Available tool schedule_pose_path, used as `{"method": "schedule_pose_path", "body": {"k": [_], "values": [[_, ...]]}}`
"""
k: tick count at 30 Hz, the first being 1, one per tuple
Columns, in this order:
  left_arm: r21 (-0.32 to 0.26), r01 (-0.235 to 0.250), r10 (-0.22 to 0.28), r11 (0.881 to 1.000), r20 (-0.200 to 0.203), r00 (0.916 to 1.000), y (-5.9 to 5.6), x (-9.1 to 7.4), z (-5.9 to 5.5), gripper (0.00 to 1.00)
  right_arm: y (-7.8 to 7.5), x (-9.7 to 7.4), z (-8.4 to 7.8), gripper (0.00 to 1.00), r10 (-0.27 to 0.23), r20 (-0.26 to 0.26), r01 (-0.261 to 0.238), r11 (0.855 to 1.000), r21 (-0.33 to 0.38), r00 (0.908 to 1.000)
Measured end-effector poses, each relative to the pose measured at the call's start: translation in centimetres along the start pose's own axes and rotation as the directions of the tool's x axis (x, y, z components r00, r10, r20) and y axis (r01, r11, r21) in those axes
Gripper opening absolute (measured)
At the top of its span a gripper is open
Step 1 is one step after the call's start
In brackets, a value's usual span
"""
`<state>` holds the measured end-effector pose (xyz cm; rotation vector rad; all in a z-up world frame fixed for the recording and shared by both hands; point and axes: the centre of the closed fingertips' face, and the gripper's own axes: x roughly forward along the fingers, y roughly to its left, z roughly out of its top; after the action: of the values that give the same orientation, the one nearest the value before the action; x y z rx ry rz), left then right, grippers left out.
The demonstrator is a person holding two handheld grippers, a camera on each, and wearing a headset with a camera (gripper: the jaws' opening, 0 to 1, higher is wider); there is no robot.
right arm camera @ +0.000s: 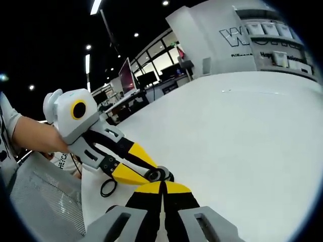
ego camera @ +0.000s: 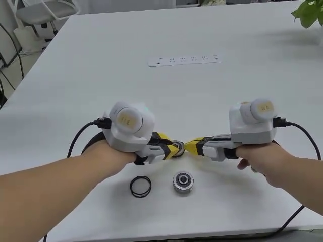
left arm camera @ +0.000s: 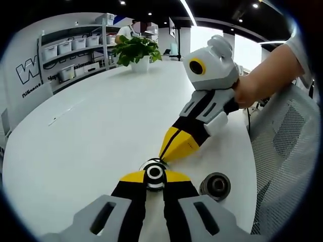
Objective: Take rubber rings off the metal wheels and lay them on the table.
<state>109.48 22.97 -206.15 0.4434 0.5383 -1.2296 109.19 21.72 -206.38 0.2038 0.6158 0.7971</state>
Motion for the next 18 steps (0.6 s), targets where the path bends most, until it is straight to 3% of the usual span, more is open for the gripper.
{"method": "schedule_pose_path", "body": {"k": [9, 12, 18], "values": [[0.008, -0.001, 0.002, 1.0, -0.009, 1.0, -0.1, 0.0, 0.0, 0.07, 1.5, 0.5, 0.4, 0.0, 0.031, 0.009, -0.031, 0.999, -0.016, 0.9995], [0.009, -0.001, 0.001, 1.0, -0.011, 0.9999, -0.2, 0.1, 0.0, 0.07, 2.5, 0.4, 0.9, 0.0, 0.065, 0.027, -0.064, 0.998, -0.027, 0.9975], [0.009, 0.001, -0.001, 1.0, -0.011, 0.9999, -0.1, 0.1, 0.0, 0.07, 2.3, 0.3, 0.4, 0.0, 0.041, 0.012, -0.04, 0.998, -0.052, 0.9991]]}}
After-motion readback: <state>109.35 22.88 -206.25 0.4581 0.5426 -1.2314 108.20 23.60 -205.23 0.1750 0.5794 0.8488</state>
